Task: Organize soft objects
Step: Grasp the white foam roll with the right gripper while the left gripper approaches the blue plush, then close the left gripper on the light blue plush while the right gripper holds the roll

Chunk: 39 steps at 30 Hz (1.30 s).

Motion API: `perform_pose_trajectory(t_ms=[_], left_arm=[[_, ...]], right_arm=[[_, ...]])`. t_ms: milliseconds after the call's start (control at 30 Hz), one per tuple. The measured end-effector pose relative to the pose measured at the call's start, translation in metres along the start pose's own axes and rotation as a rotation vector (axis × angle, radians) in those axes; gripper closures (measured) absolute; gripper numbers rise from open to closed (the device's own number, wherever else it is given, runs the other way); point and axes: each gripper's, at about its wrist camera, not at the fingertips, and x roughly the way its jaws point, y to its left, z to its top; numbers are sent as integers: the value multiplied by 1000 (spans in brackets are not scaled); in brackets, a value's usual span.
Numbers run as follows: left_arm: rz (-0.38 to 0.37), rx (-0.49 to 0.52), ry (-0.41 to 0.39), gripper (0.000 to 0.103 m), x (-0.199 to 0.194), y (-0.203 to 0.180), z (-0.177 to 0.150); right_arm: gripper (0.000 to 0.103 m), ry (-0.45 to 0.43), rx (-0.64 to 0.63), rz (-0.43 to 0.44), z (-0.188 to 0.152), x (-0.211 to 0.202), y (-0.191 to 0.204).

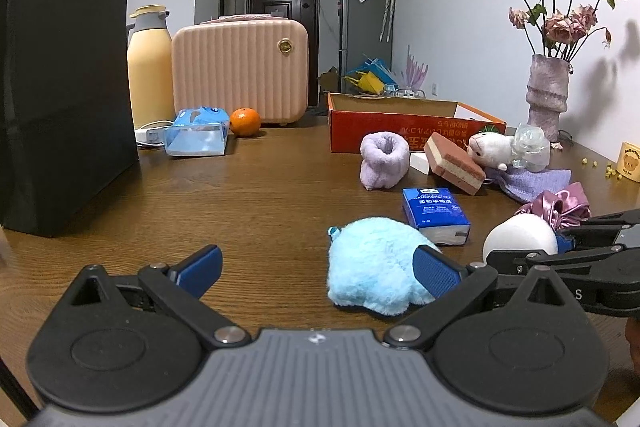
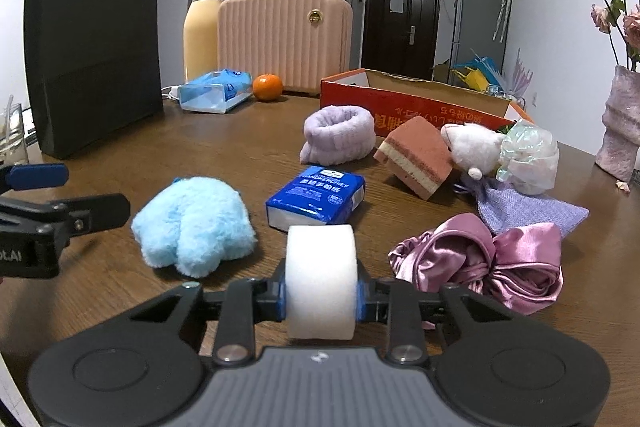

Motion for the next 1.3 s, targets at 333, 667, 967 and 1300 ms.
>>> perform_pose_trajectory(t_ms=[333,667,967,1300], left_arm=[[-2,13,2,0,2,-6,4],[-21,25,21,0,11,-18,10],[-54,49,42,0,21,-35,16],[-41,56,87,0,38,-49,18]], right_arm=[[74,-56,28,-8,4,-10,-10],[74,-128,73,-54,8,-28,-32],[74,-173,118,-105,9,-37,-56],[74,-193,150,-140,6,-41,-76]])
